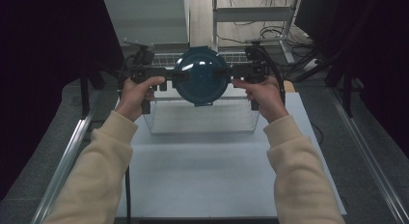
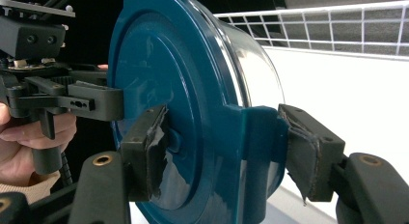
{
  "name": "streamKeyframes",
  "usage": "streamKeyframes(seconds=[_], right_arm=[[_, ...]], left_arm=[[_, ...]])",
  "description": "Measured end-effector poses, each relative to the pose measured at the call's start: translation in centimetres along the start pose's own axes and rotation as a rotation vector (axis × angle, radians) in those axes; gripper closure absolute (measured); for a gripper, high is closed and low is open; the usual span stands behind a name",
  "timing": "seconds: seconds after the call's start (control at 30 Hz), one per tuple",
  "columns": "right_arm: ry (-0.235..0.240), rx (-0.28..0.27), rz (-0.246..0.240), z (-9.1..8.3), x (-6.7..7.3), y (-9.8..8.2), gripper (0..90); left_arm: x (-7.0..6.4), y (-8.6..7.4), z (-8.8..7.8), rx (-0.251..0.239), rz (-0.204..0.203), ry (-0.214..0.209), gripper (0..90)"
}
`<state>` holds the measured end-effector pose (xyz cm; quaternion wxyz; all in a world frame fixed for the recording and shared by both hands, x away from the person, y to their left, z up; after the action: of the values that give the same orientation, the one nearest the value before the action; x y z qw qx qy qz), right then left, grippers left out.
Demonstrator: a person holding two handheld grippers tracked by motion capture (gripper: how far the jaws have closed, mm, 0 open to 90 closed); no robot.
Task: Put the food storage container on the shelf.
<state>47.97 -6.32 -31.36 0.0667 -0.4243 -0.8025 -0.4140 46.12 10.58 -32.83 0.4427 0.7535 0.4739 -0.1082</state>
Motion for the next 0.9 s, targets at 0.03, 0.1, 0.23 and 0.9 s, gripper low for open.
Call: streamKeyframes(seconds=[0.03,0.1,0.23,0.9], right_arm=[[-0.001,0.0,0.001,0.1,-0.2,0.3,37.0],[0.002,0.003,0.006,0.4,-0.7,0.8,37.0],[0.015,0.019,0.033,1.4,-2.0,1.1,37.0],[0.106,-0.005,0.336,4.2,-6.7,2.4,35.8]], left_arm=[[0.3,0.3,0.1,-0.002,-0.004,-0.001,37.7],[0.8,0.7,0.3,0.006,-0.003,0.004,37.6],[2.0,1.2,1.3,0.022,-0.04,0.0,37.4],[5.6,3.4,3.9,-0.004,-0.235,-0.086,35.2]])
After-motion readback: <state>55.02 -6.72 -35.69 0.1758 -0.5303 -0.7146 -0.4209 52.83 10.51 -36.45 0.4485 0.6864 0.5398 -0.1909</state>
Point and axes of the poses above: each handheld gripper's, and its own axes: z roughly forward along the jaws, y roughly out of its top, x roughly to its left, the point moved 9 cm from there along z, roughly forward along the jaws, and after that the axes turned 14 degrees about x, right-handed, at the moved point
